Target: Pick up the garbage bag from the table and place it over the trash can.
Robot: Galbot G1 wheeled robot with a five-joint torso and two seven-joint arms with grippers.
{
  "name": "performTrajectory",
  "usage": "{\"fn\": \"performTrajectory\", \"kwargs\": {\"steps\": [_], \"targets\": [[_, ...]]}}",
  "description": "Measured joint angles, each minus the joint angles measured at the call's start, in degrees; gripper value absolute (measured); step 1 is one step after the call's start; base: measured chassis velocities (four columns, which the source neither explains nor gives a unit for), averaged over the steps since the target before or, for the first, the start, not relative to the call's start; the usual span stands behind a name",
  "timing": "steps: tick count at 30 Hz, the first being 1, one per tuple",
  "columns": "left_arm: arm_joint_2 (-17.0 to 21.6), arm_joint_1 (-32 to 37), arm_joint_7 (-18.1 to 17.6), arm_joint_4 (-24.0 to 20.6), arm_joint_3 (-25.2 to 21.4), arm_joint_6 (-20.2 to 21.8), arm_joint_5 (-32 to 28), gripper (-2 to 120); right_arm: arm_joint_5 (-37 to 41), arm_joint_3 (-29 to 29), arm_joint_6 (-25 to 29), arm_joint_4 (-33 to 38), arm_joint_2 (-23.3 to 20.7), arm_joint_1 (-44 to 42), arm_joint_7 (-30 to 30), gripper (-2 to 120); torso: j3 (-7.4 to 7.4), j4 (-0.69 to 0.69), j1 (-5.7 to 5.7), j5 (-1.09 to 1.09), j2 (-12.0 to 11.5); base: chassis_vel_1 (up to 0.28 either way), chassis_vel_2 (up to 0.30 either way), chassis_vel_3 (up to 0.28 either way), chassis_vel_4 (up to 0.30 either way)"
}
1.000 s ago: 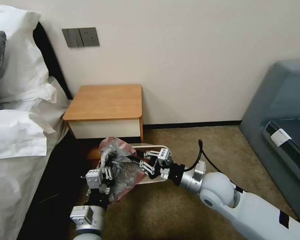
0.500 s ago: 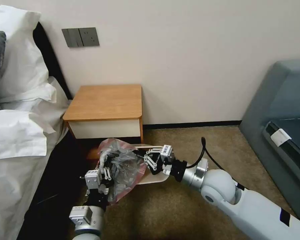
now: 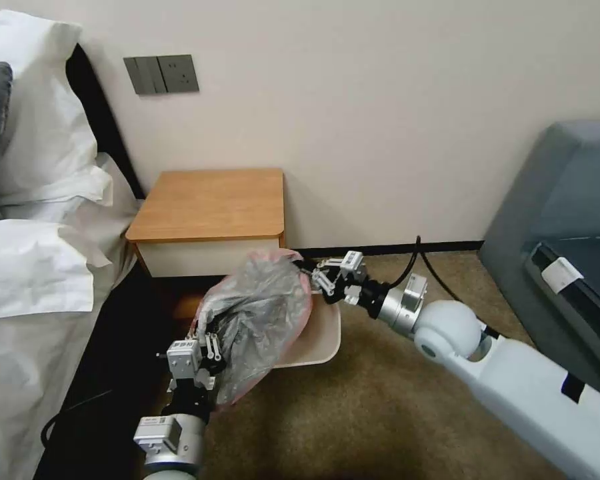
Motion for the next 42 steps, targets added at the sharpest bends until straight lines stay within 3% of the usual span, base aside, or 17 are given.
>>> {"fn": "performTrajectory", "kwargs": {"steps": [12,26,28,29,30,32,33,34,36,39,42], "targets": [[-0.8,-1.2,0.0,-0.8,-1.4,0.1,-2.4,5,-1.2,3.0,0.7,-1.2,-3.0,-2.9,-3.1,1,0.00,0.00,0.00,0.00,0.0,0.000,0.000,0.000,0.000],[-1.5,-2.4,-0.5,0.1,-5.2,1.2,-5.5,5,-0.1,11.9,3.2,5.1,-6.2,-13.4,-3.5,50,0.00,0.00,0.00,-0.01,0.0,0.000,0.000,0.000,0.000],[-1.9,-2.8,-0.6,0.7,-5.9,1.3,-5.9,5,2.2,14.1,2.6,9.1,-5.3,-15.6,0.6,61,0.00,0.00,0.00,-0.01,0.0,0.000,0.000,0.000,0.000],[-2.0,-2.9,-0.7,0.9,-6.3,1.3,-6.1,5,4.6,14.5,0.1,12.7,-4.7,-16.9,6.5,65,-0.01,0.00,0.00,-0.01,0.0,0.000,0.000,0.000,0.000],[-2.0,-2.9,-0.7,0.9,-6.3,1.3,-6.1,5,4.6,14.5,0.1,12.7,-4.7,-16.9,6.5,65,-0.01,0.00,0.00,-0.01,0.0,0.000,0.000,0.000,0.000],[-2.3,-3.3,-0.8,1.4,-6.9,1.3,-6.3,5,13.7,13.2,-9.5,21.8,-2.7,-18.1,20.5,74,-0.01,-0.02,0.00,-0.03,0.0,0.000,0.000,0.000,0.000],[-2.3,-3.3,-0.8,1.4,-6.9,1.3,-6.3,5,13.7,13.2,-9.5,21.8,-2.7,-18.1,20.5,74,-0.01,-0.02,0.00,-0.03,0.0,0.000,0.000,0.000,0.000],[-2.4,-3.6,-0.9,1.6,-7.2,1.3,-6.3,5,22.8,11.9,-16.0,27.9,-0.1,-18.0,30.8,80,-0.01,0.01,0.00,-0.05,0.0,0.000,0.000,0.000,0.000],[-2.7,-4.0,-0.9,1.7,-7.3,1.3,-6.4,5,30.7,9.7,-20.1,32.4,4.1,-18.2,42.1,90,-0.01,0.02,0.00,0.00,0.0,0.000,0.000,0.000,0.000],[-2.8,-4.4,-0.9,1.7,-7.5,1.3,-6.4,5,32.2,7.4,-22.1,34.6,7.4,-19.3,47.3,96,0.00,0.01,-0.01,-0.02,0.0,0.000,0.000,0.000,0.000],[-2.8,-4.7,-0.9,1.6,-7.9,1.4,-6.4,5,31.9,5.5,-24.0,35.1,9.9,-20.8,49.8,90,0.00,0.00,0.00,-0.03,0.0,0.000,0.000,0.000,0.000]]}}
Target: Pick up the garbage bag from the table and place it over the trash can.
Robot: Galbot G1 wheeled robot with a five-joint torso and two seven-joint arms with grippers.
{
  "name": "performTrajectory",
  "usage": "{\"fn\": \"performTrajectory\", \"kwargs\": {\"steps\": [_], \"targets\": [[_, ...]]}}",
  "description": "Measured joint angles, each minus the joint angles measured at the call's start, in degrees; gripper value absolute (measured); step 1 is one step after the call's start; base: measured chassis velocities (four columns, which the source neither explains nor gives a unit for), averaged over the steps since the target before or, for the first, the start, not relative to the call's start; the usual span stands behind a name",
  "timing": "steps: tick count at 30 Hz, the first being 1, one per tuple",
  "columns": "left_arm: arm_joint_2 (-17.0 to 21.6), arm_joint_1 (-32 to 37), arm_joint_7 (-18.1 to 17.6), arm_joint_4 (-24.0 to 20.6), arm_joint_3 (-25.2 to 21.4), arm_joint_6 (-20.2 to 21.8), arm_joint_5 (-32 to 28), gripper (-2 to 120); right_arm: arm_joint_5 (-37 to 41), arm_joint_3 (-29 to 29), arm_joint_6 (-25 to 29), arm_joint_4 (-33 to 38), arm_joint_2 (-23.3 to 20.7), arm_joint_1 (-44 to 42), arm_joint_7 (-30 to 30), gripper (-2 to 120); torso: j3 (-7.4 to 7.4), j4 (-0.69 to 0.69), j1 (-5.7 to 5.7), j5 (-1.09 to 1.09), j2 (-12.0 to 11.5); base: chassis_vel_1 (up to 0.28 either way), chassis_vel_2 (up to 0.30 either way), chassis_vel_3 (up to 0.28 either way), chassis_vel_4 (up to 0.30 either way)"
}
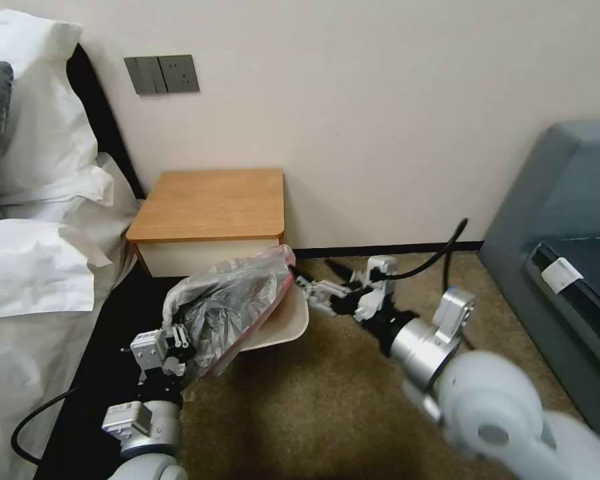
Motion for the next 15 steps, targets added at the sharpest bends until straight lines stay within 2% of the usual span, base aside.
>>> {"fn": "performTrajectory", "kwargs": {"steps": [3,6,13,15], "targets": [[0.0,-0.1,0.0,-0.1,-0.1,0.0,0.0,5,-0.6,-0.8,-0.6,-0.6,1.0,-0.4,0.5,88,0.00,0.00,0.00,0.01,0.0,0.000,0.000,0.000,0.000],[0.0,-0.1,0.0,-0.3,0.4,0.0,0.3,5,-1.5,-3.1,-1.8,-3.5,3.8,0.4,1.3,88,0.00,0.01,0.00,0.03,0.0,0.000,0.000,0.000,0.000],[0.0,-0.2,0.0,-0.4,1.3,0.0,0.8,5,-3.3,-5.8,-2.1,-6.8,5.6,1.7,1.5,88,0.00,0.01,0.00,0.02,0.0,0.000,0.000,0.000,0.000],[0.0,0.1,0.0,-0.4,1.8,-0.2,0.9,5,-4.4,-6.5,-2.0,-8.8,6.3,2.5,1.4,82,0.00,0.00,0.00,0.01,0.0,0.000,0.000,0.000,0.000]]}}
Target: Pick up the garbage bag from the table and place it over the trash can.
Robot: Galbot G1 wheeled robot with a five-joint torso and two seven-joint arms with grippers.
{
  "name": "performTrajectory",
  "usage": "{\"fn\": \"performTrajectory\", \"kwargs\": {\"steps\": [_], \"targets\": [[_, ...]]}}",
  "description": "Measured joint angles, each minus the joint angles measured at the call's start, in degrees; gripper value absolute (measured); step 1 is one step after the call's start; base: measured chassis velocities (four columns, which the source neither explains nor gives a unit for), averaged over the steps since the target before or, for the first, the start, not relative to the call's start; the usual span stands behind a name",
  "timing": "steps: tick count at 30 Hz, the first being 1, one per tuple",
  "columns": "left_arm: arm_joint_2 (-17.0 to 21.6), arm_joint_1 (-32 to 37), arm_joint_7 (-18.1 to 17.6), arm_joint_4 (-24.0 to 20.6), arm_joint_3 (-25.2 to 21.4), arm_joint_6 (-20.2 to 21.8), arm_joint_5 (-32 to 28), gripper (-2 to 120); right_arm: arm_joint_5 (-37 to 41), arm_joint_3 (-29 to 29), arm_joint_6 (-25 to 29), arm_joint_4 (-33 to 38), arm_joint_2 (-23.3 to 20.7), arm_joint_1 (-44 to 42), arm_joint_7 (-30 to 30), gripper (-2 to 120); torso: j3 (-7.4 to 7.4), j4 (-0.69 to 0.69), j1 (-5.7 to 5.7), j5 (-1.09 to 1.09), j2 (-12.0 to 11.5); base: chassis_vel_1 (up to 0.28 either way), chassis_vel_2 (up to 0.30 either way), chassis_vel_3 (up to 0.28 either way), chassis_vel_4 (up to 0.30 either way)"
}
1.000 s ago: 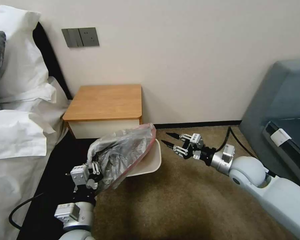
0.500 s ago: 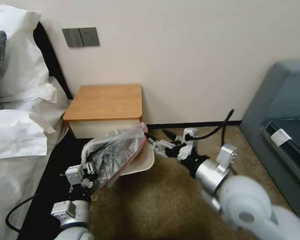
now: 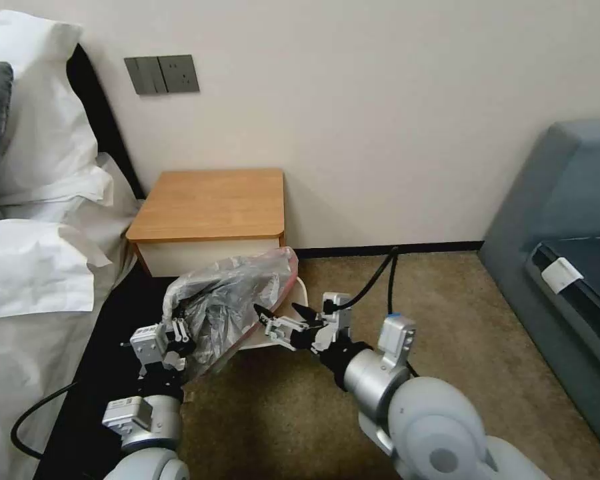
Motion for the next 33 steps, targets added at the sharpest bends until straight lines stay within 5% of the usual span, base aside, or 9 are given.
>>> {"fn": "performTrajectory", "kwargs": {"steps": [23,33], "targets": [[0.0,-0.1,-0.1,0.3,0.6,-0.2,0.2,5,-5.9,-1.9,2.2,-1.9,0.8,-0.7,-3.1,0,0.00,0.00,0.00,0.01,0.0,0.000,0.000,0.000,0.000],[0.0,-0.4,-0.3,-0.3,-0.8,0.1,-0.9,5,-8.5,-2.1,2.6,0.2,-0.7,-3.6,-4.4,0,0.00,0.00,0.00,0.01,0.0,0.000,0.000,0.000,0.000]]}}
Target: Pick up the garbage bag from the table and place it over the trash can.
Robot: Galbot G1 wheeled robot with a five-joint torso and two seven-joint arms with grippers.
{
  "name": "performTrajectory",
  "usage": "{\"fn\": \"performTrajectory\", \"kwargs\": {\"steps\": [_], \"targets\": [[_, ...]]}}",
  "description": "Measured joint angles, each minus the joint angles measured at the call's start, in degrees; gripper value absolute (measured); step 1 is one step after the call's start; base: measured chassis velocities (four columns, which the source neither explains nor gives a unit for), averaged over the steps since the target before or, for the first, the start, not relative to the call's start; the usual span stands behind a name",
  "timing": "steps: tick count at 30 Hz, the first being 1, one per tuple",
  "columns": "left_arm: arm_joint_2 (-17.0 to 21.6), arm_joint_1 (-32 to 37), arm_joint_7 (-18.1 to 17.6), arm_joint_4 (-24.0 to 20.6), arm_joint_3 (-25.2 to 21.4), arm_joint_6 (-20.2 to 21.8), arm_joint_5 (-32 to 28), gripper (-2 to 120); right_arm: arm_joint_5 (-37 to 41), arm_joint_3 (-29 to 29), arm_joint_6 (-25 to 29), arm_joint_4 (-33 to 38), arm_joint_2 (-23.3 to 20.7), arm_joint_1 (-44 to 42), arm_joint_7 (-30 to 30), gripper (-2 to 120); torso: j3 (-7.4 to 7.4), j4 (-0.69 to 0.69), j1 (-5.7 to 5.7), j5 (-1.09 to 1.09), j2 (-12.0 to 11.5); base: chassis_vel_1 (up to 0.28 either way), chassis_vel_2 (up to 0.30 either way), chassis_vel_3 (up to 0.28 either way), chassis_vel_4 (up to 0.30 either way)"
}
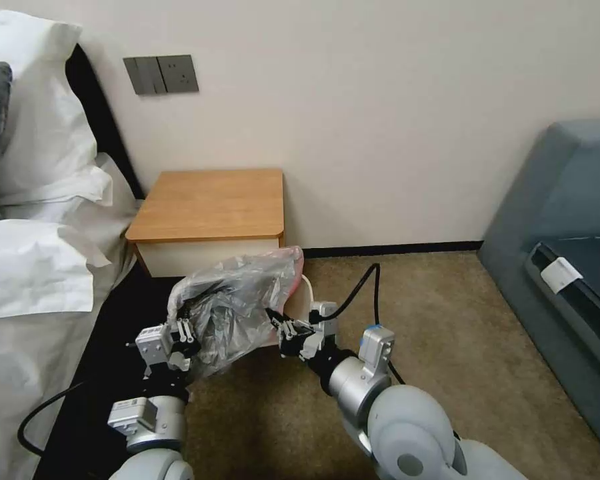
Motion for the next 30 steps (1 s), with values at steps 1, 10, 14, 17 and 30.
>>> {"fn": "performTrajectory", "kwargs": {"steps": [1,10,14,17,30], "targets": [[0.0,-0.2,-0.1,-0.1,-0.4,0.2,-0.5,5,-0.2,0.1,0.0,1.1,-0.5,-0.8,-0.2,0,0.00,0.00,0.00,0.00,0.0,0.000,0.000,0.000,0.000],[0.0,-1.0,-1.7,-1.6,-1.6,2.8,-5.4,5,-3.0,2.7,-0.1,4.3,-4.2,-6.6,-1.9,0,0.00,0.00,0.00,0.00,0.0,0.000,0.000,0.000,0.000],[0.0,-1.3,-2.9,-2.9,-1.6,4.8,-8.7,5,-5.0,3.9,0.3,4.7,-5.1,-8.9,-2.8,0,0.00,0.00,0.00,0.01,0.0,0.000,0.000,0.000,0.000],[0.0,-1.3,-3.7,-4.4,-1.6,6.4,-11.7,5,-6.4,4.9,0.7,4.7,-5.6,-10.3,-3.5,0,0.00,0.00,0.00,0.01,0.0,0.000,0.000,0.000,0.000],[0.0,-0.1,-5.9,-8.1,-1.7,10.1,-18.9,5,-14.7,6.9,3.7,2.2,-6.0,-11.6,-6.3,0,0.00,0.00,0.00,0.01,0.0,0.000,0.000,0.000,0.000]]}}
